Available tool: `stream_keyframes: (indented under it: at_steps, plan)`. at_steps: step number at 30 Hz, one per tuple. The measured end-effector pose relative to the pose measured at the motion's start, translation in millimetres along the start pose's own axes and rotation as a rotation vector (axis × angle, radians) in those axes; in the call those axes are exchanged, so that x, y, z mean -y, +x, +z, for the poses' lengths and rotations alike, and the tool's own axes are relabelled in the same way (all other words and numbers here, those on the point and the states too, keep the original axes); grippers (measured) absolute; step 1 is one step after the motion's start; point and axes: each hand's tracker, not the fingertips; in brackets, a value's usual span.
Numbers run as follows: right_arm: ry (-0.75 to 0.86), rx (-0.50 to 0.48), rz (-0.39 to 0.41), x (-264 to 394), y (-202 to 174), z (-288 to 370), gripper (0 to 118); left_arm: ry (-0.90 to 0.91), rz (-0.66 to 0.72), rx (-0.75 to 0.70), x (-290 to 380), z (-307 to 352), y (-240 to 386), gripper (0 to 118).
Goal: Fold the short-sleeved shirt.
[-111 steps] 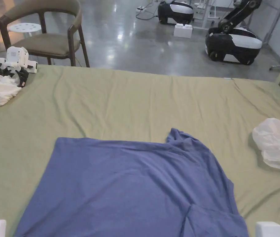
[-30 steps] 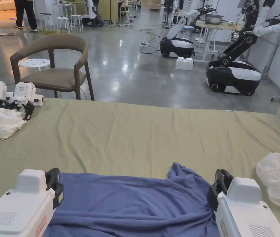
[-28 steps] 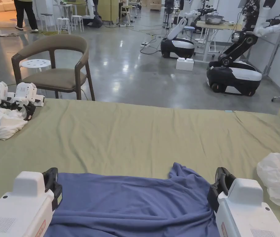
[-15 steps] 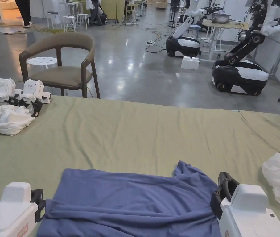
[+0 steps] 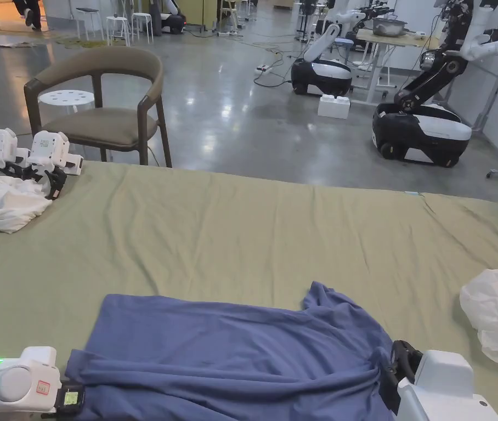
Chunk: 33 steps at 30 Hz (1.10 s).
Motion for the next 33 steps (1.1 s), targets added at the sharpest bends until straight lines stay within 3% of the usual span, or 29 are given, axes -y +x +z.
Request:
stream_keyframes:
  at_steps: [5,11,14,15,16,18,19,25,33]
  plan:
    - [-0.032,0.015,-0.009,6,6,-4,0,0.037,-0.035,-0.051,9,1,16,64]
    - [-0.088,0.016,-0.023,16,15,-13,0,0.045,-0.1,-0.017,15,5,38,4]
    - [-0.132,0.027,-0.037,21,28,-20,2,0.044,-0.088,0.006,14,7,31,2]
    - [-0.16,0.037,-0.031,22,34,-23,10,0.044,-0.079,0.019,13,10,28,2]
    - [-0.205,0.05,-0.013,24,41,-27,21,0.046,-0.073,0.028,13,14,24,2]
    - [-0.267,0.058,-0.017,29,57,-38,59,0.073,-0.078,0.029,17,28,21,2]
    - [-0.317,0.06,-0.016,33,67,-45,66,0.092,-0.085,0.026,18,33,19,2]
    - [-0.55,0.015,0.008,62,99,-88,69,0.161,-0.097,0.052,30,61,8,1]
    - [-0.725,-0.046,-0.038,112,97,-129,66,0.175,-0.11,0.053,44,62,6,1]
